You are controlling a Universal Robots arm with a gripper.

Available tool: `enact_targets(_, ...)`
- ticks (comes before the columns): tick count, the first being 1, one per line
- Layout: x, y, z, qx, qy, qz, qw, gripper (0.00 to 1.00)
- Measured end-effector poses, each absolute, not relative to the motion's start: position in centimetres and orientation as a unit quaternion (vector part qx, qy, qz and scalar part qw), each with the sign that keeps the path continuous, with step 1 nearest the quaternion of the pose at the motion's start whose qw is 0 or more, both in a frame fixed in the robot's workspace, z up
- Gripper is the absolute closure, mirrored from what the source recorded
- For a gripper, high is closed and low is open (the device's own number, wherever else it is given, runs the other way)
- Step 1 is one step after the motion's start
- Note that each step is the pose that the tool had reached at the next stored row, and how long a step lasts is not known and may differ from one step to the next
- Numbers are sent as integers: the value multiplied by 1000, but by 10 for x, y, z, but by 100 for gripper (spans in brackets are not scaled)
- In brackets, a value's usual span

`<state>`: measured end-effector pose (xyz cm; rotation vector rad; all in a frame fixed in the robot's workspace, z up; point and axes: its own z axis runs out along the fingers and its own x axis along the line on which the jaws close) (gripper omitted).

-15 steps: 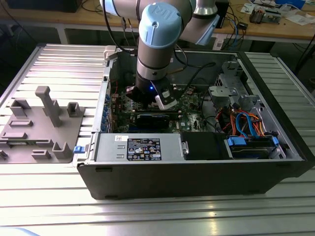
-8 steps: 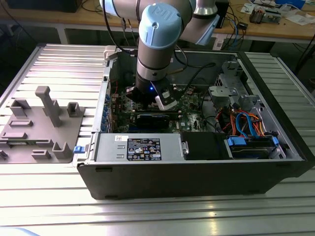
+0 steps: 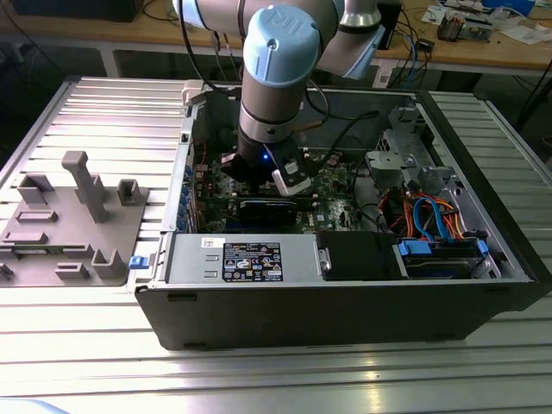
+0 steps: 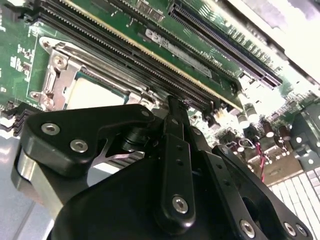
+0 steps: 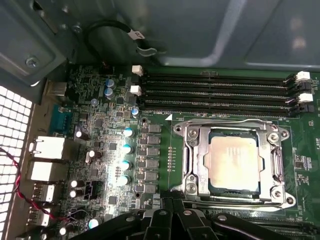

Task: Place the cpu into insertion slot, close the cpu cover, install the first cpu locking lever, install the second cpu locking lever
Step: 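Install the second cpu locking lever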

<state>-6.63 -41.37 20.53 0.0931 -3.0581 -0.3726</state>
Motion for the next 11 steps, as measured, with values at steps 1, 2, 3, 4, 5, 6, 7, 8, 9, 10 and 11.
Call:
enact_targets(1,-66,-414,208,30,-992,-121,30,89)
enact_targets(2,-66,-414,210,30,-992,-121,30,89)
enact_targets(3,-66,-414,211,30,-992,-121,30,89)
enact_targets(4,-66,-414,211,30,-992,-121,30,89)
enact_targets(5,-66,-414,212,30,-992,-121,30,89)
enact_targets(6,-66,-414,212,30,-992,-121,30,89)
enact_targets(7,-66,-414,212,30,-992,-121,30,89)
enact_targets(8,-66,-414,212,30,-992,-121,30,89)
enact_targets(9,-66,-414,212,30,-992,-121,30,89)
enact_targets(10,-66,-414,212,30,-992,-121,30,89)
enact_targets(11,-66,-414,212,30,-992,-121,30,89)
